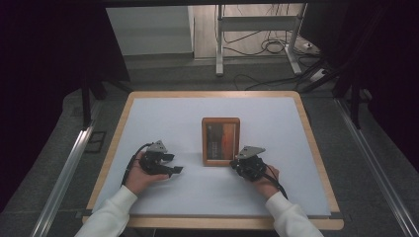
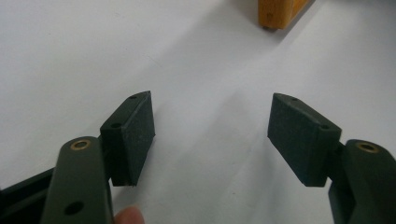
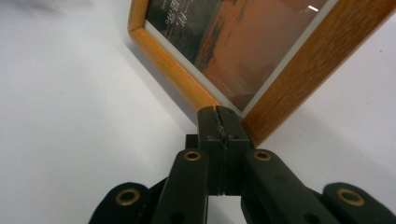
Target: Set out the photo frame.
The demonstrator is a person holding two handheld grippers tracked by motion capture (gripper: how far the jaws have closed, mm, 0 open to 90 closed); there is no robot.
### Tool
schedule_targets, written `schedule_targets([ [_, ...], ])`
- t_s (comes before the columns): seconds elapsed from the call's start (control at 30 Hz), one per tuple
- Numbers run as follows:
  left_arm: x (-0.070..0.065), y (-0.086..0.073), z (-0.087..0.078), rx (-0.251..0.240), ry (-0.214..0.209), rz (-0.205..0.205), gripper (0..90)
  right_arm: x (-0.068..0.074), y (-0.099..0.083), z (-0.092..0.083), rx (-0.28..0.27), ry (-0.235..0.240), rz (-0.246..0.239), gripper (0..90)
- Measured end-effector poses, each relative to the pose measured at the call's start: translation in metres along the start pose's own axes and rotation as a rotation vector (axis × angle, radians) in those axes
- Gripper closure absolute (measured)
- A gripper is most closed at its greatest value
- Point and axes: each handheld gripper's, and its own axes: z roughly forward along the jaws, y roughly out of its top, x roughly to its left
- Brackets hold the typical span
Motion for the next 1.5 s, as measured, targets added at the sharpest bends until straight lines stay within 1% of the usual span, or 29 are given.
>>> schedule_targets([
  [0.13, 0.0, 0.0, 0.0, -0.001, 0.0, 0.0, 31.5, 0.001, 0.0, 0.0, -0.002, 0.009, 0.002, 89.7],
  [0.3, 0.001, -0.001, -0.001, -0.002, 0.005, -0.005, 31.5, 0.002, 0.003, -0.004, -0.027, 0.017, -0.005, 89.7],
  [0.43, -0.001, 0.0, -0.003, -0.014, 0.007, -0.003, 31.6, 0.001, 0.004, -0.008, -0.038, 0.015, -0.003, 89.7],
  [0.6, -0.001, -0.001, -0.004, -0.016, 0.011, -0.001, 31.6, -0.001, 0.003, -0.013, -0.05, 0.006, 0.003, 89.7],
  [0.73, -0.002, -0.003, -0.008, -0.029, 0.018, -0.003, 31.7, -0.004, 0.0, -0.023, -0.065, 0.008, 0.016, 89.5],
  [0.9, -0.005, -0.004, -0.011, -0.034, 0.025, -0.002, 31.6, -0.012, -0.011, -0.041, -0.082, 0.004, 0.039, 86.8],
  [0.93, -0.005, -0.004, -0.012, -0.035, 0.026, 0.001, 31.7, -0.014, -0.014, -0.045, -0.086, 0.002, 0.047, 84.4],
  [0.97, -0.006, -0.004, -0.012, -0.036, 0.025, -0.002, 31.7, -0.016, -0.017, -0.048, -0.09, -0.002, 0.055, 79.0],
  [1.03, -0.007, -0.004, -0.012, -0.035, 0.026, 0.001, 31.6, -0.019, -0.022, -0.055, -0.107, -0.018, 0.079, 60.1],
  [1.07, -0.008, -0.005, -0.012, -0.038, 0.026, 0.002, 31.6, -0.02, -0.025, -0.059, -0.115, -0.015, 0.095, 53.1],
  [1.17, -0.009, -0.005, -0.013, -0.042, 0.027, 0.004, 31.6, -0.022, -0.035, -0.068, -0.132, -0.019, 0.128, 41.3],
  [1.23, -0.011, -0.007, -0.014, -0.048, 0.027, -0.002, 31.7, -0.022, -0.043, -0.074, -0.13, -0.024, 0.139, 36.5],
  [1.3, -0.013, -0.008, -0.016, -0.049, 0.028, -0.001, 31.7, -0.023, -0.052, -0.081, -0.129, -0.036, 0.149, 34.2],
  [1.47, -0.02, -0.012, -0.017, -0.048, 0.027, 0.001, 31.6, -0.024, -0.072, -0.099, -0.143, -0.063, 0.18, 32.0],
  [1.5, -0.021, -0.013, -0.018, -0.047, 0.027, 0.006, 31.6, -0.023, -0.079, -0.105, -0.145, -0.075, 0.189, 31.2],
])
